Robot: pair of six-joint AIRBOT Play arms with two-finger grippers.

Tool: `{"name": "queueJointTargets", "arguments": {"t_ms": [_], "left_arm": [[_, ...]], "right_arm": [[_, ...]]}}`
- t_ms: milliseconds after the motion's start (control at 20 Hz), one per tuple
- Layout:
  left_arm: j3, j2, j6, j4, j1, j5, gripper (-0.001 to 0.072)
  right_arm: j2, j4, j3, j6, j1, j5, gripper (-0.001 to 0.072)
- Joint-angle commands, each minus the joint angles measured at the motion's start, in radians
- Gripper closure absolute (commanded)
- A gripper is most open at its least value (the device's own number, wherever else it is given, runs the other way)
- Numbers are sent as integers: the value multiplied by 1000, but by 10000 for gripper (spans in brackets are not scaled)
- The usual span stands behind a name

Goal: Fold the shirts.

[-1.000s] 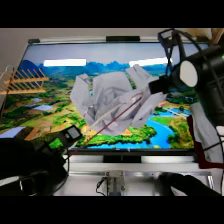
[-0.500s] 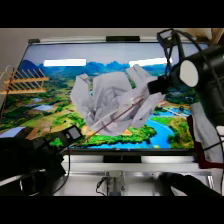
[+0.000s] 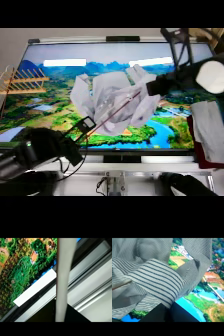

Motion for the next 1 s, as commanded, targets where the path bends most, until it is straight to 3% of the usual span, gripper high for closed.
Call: {"name": "queueJointTargets", "arguments": {"t_ms": [0,150,400,600,750,850,950], "left_arm": [[-1,-70,66,-82,11,137,662],[2,-81,128,-120,-14,220,662],[56,-55,217,-117,-39,198,662],[98,-3,217,-71,-39,145,662],[98,-37,220,-75,-39,164,662],[98,-91,203,-74,-38,238,661],[98,-133,109,-75,-24,364,662]], "right_arm": [[73,153,1,-24,1,-71,637],[82,173,1,-27,1,-86,637],[82,117,1,-32,1,-42,637],[82,78,1,-40,1,5,637],[82,173,1,-68,1,-10,637],[82,254,1,-84,1,-19,637],[85,299,1,-84,1,-18,637]]}}
